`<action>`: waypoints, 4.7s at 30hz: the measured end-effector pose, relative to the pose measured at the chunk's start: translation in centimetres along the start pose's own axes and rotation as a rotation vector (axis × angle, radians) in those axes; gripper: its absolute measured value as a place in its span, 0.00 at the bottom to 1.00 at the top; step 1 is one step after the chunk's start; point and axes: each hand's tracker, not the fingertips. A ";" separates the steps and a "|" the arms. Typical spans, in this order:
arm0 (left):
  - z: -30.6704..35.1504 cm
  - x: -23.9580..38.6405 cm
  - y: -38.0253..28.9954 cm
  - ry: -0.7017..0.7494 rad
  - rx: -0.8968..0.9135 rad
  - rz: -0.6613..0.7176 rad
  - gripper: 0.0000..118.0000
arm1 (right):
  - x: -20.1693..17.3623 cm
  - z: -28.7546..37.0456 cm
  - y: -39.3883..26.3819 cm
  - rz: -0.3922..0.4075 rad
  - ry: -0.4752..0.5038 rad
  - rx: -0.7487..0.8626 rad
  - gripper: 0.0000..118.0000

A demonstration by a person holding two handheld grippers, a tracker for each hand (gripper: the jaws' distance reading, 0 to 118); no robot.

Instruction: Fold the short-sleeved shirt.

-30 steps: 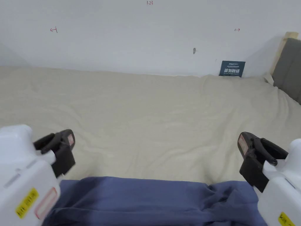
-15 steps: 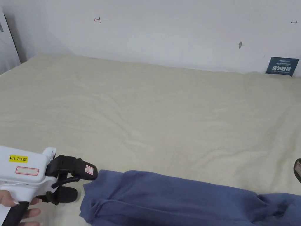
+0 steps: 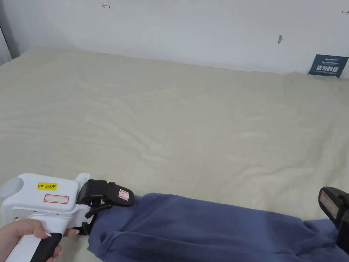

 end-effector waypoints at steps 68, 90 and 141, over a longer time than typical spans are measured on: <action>-22.1 15.7 -7.7 0.624 -0.152 -0.523 0.00 | 4.7 2.2 -2.0 -0.145 0.049 0.002 0.00; 1.9 4.4 -1.1 0.107 0.117 -0.128 1.00 | 3.3 1.6 -1.5 -0.151 0.046 -0.018 0.00; -23.4 18.9 -4.8 0.620 -0.235 -0.414 0.91 | 7.3 2.3 -3.8 -0.255 0.079 -0.069 0.00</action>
